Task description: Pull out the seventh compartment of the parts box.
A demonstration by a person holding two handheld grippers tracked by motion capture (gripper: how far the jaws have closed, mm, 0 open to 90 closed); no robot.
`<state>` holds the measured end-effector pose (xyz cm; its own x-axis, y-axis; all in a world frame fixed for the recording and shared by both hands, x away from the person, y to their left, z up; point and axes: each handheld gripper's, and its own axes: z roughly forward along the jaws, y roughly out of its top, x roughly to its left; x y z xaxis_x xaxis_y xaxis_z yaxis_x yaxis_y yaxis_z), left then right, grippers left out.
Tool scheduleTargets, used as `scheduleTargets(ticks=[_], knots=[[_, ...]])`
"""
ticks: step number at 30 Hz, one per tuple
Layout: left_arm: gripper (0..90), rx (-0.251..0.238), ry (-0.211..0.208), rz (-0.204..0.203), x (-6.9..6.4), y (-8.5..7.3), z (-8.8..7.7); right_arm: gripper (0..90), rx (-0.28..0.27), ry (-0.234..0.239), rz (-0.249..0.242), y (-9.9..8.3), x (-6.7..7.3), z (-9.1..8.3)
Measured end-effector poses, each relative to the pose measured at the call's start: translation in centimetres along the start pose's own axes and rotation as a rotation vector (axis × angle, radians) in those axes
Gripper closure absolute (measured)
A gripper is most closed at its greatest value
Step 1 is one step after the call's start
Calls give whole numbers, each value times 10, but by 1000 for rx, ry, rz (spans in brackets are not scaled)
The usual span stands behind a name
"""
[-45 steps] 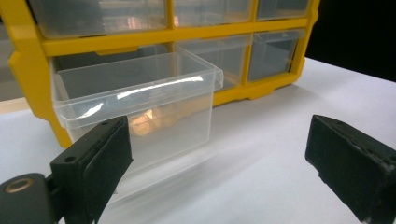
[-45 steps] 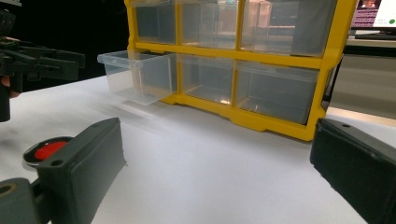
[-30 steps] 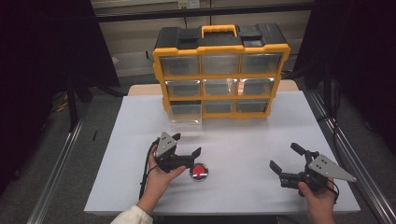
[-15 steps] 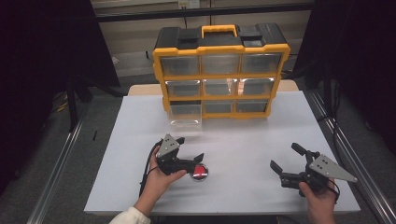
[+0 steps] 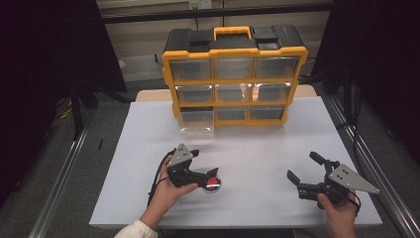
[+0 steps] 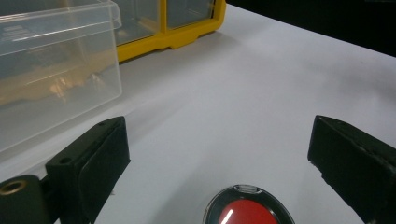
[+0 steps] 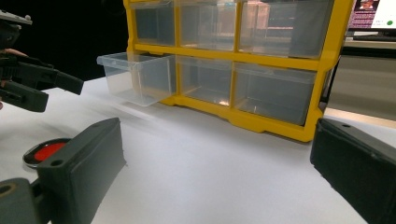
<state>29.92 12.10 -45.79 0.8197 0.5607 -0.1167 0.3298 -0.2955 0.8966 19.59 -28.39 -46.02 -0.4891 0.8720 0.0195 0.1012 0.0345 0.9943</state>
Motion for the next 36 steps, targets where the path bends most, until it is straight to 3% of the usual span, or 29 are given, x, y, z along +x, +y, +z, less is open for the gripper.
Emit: scheduleTargets(ticks=[12,16,20,26,36], knots=[[55,29,-24,7,0,1,1,23,4,2,-5,-1,0,-2],[55,43,-66,14,0,2,1,23,2,-5,-6,0,-1,-3],[56,87,-76,35,-1,1,1,23,3,-4,-8,0,0,-1],[59,154,-102,110,-6,0,2,23,7,-7,-7,0,-1,0],[60,163,-106,111,-6,-1,3,22,4,2,-6,0,-1,-1]])
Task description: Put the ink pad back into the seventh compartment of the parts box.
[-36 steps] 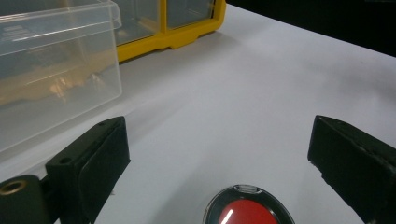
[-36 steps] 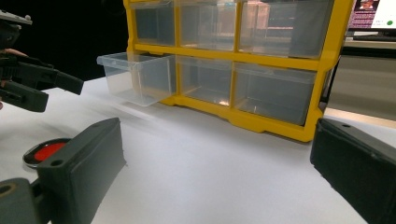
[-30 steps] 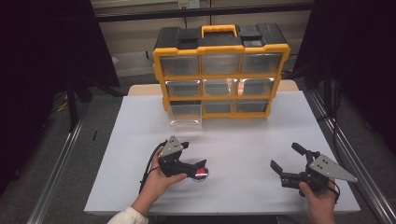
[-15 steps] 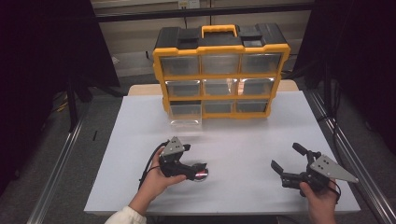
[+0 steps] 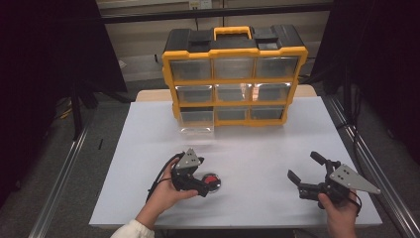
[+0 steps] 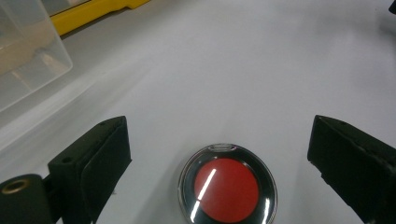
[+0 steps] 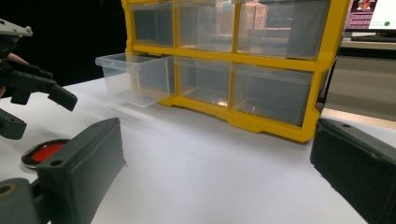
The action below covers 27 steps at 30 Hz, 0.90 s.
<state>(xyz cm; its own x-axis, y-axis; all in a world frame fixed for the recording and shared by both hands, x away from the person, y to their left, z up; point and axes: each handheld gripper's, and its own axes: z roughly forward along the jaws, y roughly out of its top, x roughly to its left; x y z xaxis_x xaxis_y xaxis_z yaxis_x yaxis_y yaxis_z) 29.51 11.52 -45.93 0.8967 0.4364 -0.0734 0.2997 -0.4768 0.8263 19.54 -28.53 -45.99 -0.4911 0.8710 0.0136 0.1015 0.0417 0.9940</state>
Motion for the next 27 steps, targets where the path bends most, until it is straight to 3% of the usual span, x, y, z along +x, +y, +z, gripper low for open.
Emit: scheduleTargets(ticks=[6,12,15,18,27], knots=[[61,-5,-12,-9,0,0,0,23,1,-2,-3,0,0,1],[87,19,-20,8,-1,0,-1,23,-4,-5,3,0,1,1],[90,43,-16,14,-2,0,0,23,0,-2,2,0,1,1],[115,54,-41,17,-1,-1,1,22,0,-1,-1,0,1,1],[161,129,-36,18,-2,-6,8,22,2,0,0,0,2,1]])
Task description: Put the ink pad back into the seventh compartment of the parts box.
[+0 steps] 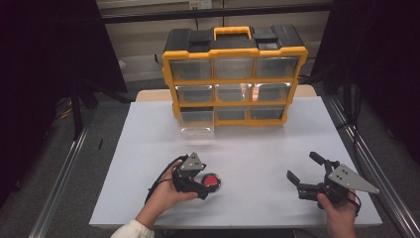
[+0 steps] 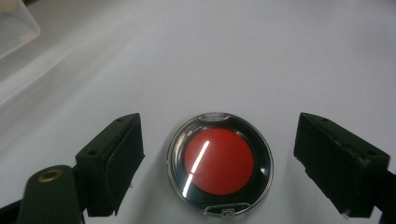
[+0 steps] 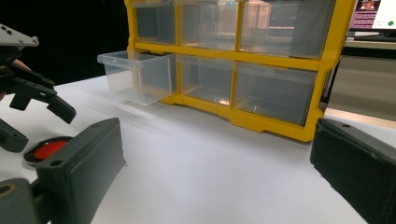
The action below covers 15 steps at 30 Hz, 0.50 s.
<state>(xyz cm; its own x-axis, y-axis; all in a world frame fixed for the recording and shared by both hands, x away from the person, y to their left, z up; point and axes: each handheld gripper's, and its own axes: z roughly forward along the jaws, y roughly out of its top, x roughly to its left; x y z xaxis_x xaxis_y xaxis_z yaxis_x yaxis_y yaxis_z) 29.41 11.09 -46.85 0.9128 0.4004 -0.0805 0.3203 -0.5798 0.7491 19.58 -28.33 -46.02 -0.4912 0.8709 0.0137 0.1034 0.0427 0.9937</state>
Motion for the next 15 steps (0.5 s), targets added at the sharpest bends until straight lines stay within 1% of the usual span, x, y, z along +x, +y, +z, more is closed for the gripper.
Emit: scheduleTargets(ticks=[1,3,4,5,6,8,9,10,11,12,14,15], knots=[[169,18,-1,4,0,0,0,22,3,3,-7,0,0,0],[186,13,-10,8,0,-1,2,22,1,1,-4,0,0,0],[194,21,-13,4,0,-1,3,22,3,4,-5,0,0,-1],[201,19,-15,5,-1,-1,4,22,3,3,-5,0,-1,-1],[206,4,-18,2,-1,-1,6,22,3,3,-5,0,-1,-1],[219,40,-18,10,-1,-2,7,22,3,2,-5,0,-1,-1],[223,46,-21,18,-1,-2,8,22,3,3,-6,0,-1,-1],[225,62,-17,13,-1,-2,8,22,3,3,-6,0,-1,-1],[227,45,-9,17,-1,-3,10,22,5,6,-8,0,-1,-1],[233,54,-16,14,-1,-2,10,22,6,6,-8,0,-1,-1],[253,58,-16,23,-1,-2,10,22,6,7,-8,0,0,-1],[267,64,-25,19,-2,-2,10,22,8,7,-12,0,-1,-1]])
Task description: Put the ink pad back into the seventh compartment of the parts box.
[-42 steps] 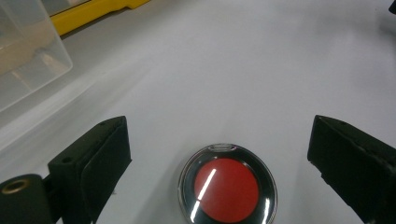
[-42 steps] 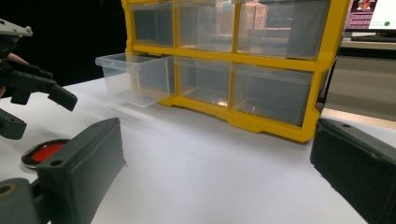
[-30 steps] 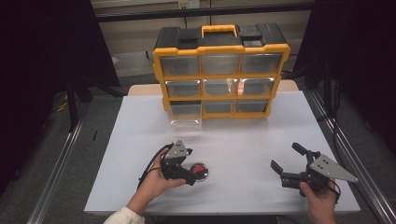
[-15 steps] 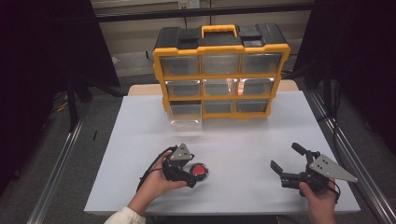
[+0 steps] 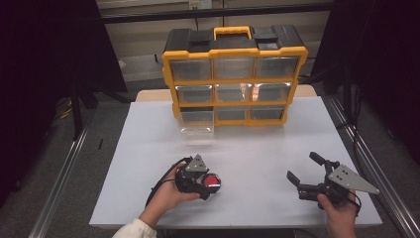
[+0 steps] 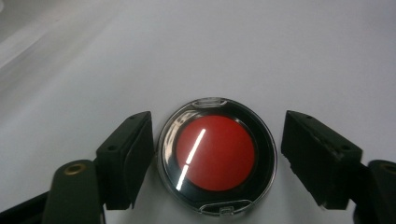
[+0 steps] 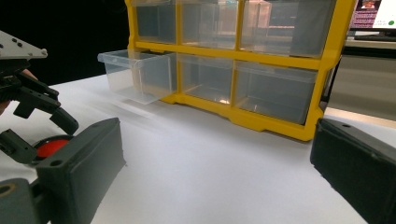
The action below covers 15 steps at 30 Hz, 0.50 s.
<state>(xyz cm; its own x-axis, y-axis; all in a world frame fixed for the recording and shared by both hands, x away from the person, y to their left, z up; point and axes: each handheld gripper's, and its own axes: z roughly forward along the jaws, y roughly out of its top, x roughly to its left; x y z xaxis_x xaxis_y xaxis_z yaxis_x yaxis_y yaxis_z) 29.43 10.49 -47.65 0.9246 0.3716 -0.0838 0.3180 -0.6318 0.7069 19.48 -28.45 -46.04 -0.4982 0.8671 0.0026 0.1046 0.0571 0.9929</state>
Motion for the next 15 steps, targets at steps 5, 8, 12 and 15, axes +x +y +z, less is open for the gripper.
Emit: scheduleTargets(ticks=[5,8,12,15], knots=[[288,-10,3,11,2,-1,2,22,-4,-1,1,0,0,0],[289,7,4,20,1,-1,2,22,-5,-3,6,0,0,0],[287,14,10,21,0,-2,4,22,-2,1,1,0,0,0],[284,19,13,31,0,-2,4,22,-3,-1,4,0,0,0]])
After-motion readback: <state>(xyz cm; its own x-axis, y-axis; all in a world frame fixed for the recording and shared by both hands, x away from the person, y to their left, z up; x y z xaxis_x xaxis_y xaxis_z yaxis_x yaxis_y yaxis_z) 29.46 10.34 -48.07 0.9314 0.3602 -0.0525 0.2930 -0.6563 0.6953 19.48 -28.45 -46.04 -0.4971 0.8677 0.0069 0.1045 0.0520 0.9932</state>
